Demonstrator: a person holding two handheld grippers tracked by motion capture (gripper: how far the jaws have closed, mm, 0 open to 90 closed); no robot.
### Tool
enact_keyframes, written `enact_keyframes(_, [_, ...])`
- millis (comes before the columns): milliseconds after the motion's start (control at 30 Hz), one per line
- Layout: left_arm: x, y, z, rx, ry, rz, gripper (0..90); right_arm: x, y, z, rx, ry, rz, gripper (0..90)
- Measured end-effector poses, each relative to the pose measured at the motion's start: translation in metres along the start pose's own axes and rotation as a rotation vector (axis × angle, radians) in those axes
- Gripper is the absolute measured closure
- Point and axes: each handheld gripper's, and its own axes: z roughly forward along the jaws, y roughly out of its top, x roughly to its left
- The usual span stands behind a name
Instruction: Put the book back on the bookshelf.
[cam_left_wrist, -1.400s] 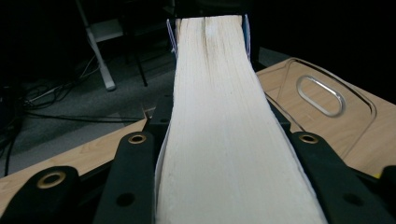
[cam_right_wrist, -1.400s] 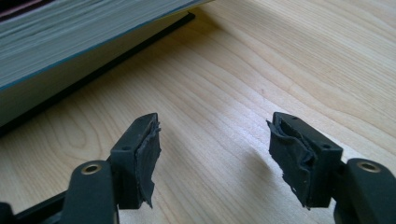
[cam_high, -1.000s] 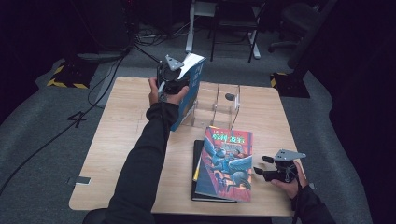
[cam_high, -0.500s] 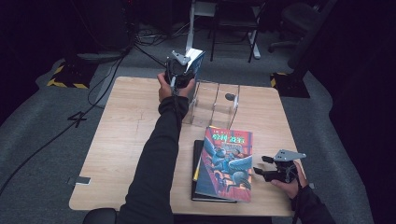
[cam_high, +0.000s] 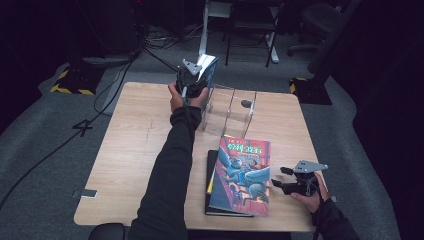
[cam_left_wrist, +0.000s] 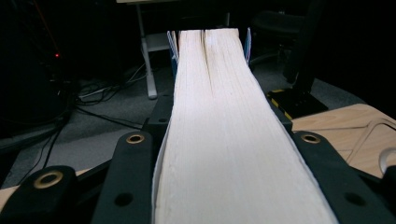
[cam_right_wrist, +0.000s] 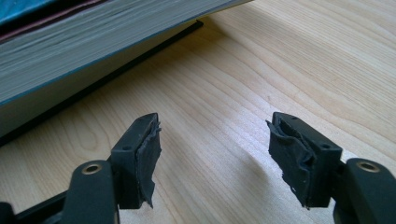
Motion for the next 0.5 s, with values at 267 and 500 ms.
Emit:
enact_keyframes(267, [0.023, -0.013, -0.011, -0.017, -0.021, -0.005, 56.3, 0.002, 0.0, 0.002, 0.007, 0.006, -0.008, 34.4])
enact_keyframes(500, [0.021, -0.015, -0.022, -0.055, -0.029, 0.039, 45.0, 0.002, 0.0, 0.003, 0.012, 0.006, -0.011, 34.4])
